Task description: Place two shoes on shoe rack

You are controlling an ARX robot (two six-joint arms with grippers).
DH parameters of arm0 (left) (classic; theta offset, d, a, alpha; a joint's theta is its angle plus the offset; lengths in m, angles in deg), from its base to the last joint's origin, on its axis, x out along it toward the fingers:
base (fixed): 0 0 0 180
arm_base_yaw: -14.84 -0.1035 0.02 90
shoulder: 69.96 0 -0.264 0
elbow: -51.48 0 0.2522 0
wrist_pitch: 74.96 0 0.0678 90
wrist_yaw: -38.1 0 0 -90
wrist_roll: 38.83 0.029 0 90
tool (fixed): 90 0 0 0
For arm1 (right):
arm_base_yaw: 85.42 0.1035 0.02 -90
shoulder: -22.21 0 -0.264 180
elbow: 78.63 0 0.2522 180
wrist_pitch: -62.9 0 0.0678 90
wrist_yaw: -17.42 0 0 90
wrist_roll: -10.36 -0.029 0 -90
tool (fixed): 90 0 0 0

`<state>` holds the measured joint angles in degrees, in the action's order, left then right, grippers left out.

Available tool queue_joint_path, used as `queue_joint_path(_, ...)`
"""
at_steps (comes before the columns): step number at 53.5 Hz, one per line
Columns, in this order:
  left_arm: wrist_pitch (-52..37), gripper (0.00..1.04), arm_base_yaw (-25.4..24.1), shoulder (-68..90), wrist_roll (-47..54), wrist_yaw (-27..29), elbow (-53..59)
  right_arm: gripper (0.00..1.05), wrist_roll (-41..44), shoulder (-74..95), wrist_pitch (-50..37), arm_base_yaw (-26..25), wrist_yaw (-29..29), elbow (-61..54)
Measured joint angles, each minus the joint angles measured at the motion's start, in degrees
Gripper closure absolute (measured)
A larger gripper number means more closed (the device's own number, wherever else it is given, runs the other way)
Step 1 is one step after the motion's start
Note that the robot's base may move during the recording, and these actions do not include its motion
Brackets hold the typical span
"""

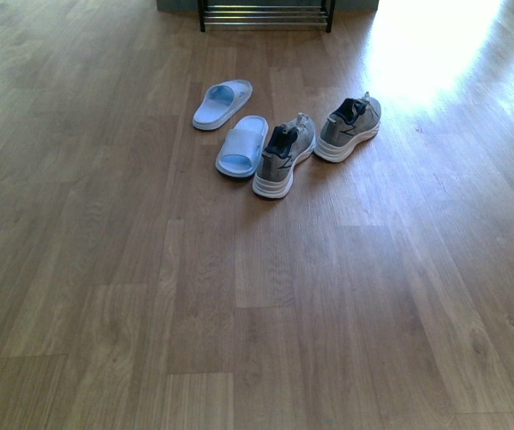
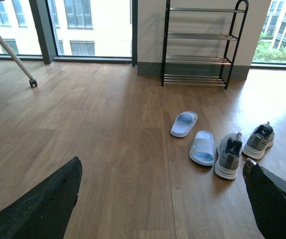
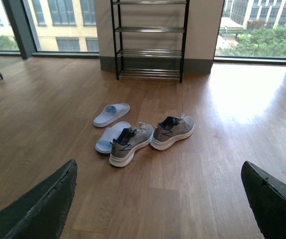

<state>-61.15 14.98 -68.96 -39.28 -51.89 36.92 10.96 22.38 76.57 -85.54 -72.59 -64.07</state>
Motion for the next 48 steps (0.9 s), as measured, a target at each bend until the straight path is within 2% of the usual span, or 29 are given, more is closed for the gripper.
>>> queue_joint_path(48, 0.0, 0.09, 0.0, 0.0, 0.0, 0.0, 0.0, 0.09, 0.0, 0.0, 0.0, 0.0, 0.0, 0.0)
